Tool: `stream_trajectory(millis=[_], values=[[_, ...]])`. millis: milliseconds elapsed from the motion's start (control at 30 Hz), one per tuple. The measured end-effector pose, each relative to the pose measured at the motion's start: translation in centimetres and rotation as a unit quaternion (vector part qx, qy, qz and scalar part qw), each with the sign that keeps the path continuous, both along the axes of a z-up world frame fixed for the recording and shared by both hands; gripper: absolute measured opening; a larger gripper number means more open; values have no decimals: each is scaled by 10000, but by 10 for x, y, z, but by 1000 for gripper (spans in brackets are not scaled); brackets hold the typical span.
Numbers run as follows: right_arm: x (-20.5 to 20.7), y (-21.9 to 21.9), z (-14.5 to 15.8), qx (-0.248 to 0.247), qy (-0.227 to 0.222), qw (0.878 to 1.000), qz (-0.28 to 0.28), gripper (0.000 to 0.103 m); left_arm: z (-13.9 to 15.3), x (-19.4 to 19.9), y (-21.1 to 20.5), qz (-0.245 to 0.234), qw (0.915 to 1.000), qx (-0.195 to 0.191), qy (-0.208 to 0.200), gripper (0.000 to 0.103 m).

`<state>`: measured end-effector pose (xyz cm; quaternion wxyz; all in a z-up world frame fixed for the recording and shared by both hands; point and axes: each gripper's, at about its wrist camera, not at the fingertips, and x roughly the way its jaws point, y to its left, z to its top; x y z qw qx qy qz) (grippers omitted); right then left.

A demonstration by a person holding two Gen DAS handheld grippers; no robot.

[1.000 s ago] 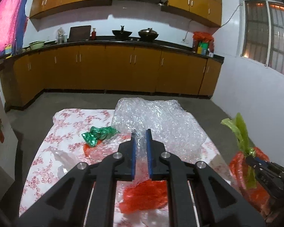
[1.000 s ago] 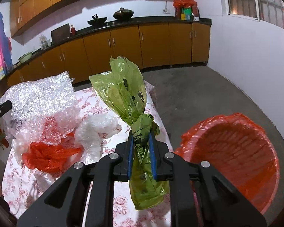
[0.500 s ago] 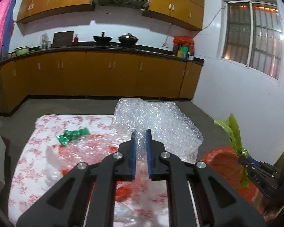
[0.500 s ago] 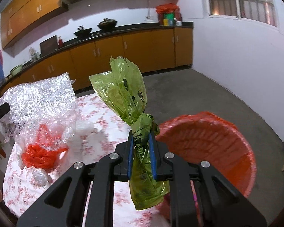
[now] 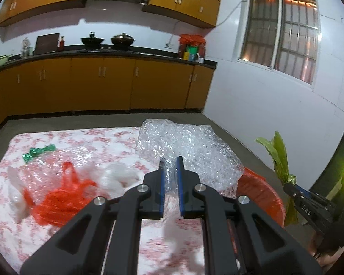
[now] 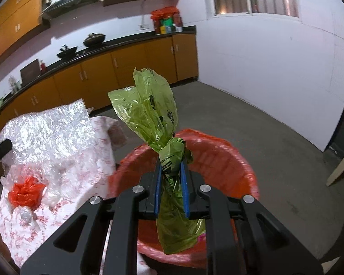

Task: Collect trash
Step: 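Release the green bag and bubble wrap into the orange basket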

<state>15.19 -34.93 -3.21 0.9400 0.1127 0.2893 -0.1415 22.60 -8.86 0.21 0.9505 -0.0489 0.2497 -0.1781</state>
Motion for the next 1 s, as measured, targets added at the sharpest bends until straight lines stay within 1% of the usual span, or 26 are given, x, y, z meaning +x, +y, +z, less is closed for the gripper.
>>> stream_trajectory(millis=[233,500,700,800,833,867,933,1000], values=[[-6,-12,-4,70,46,9998,-202,16,-15,-1,-37,-270,9995,12,166,11],[-4,-30,-10,301,125,9988,-363,16,-37,-1,-72,-532,9978,96,373,11],[8,-38,-12,497,164,9979,-388,16,-51,2,-91,-712,9959,169,540,11],[11,-42,-16,562,190,9977,-336,16,-58,5,-96,-781,9948,185,626,12],[8,-47,-19,570,194,9977,-326,16,-60,6,-97,-792,9945,187,662,14],[9,-47,-20,579,183,9976,-324,19,-62,8,-98,-813,9941,177,691,16],[9,-47,-23,594,194,9976,-290,30,-66,9,-98,-822,9937,157,742,27],[9,-47,-25,590,198,9977,-268,37,-67,10,-97,-801,9938,161,755,31]])
